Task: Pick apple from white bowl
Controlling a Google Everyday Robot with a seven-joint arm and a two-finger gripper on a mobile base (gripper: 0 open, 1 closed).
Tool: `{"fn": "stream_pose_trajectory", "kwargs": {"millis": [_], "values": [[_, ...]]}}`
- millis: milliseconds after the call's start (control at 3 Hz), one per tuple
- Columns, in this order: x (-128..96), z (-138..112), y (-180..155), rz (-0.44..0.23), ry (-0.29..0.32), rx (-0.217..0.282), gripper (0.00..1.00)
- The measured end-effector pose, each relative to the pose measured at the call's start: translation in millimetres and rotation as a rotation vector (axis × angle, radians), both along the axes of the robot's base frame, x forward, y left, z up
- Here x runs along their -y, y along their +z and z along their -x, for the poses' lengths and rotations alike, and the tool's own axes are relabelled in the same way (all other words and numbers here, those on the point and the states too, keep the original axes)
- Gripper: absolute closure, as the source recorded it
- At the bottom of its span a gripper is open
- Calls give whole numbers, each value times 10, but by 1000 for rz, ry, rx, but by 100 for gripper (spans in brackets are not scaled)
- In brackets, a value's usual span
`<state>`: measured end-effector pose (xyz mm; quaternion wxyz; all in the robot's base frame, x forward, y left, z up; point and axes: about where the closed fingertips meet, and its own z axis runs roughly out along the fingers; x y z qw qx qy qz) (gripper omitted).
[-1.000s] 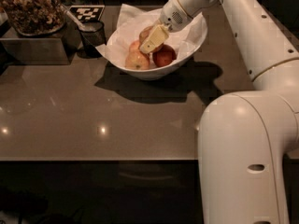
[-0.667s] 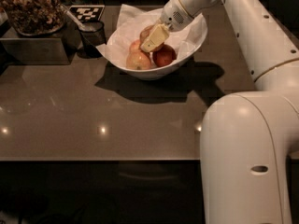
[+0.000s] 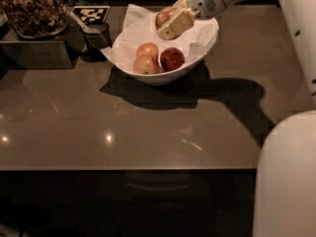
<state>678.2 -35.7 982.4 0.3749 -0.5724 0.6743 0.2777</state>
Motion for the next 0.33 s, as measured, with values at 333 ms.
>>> {"fn": "stream_pose_trajectory", "kwargs": {"millis": [333], "values": [[12, 333, 328, -37, 41, 46, 100]]}}
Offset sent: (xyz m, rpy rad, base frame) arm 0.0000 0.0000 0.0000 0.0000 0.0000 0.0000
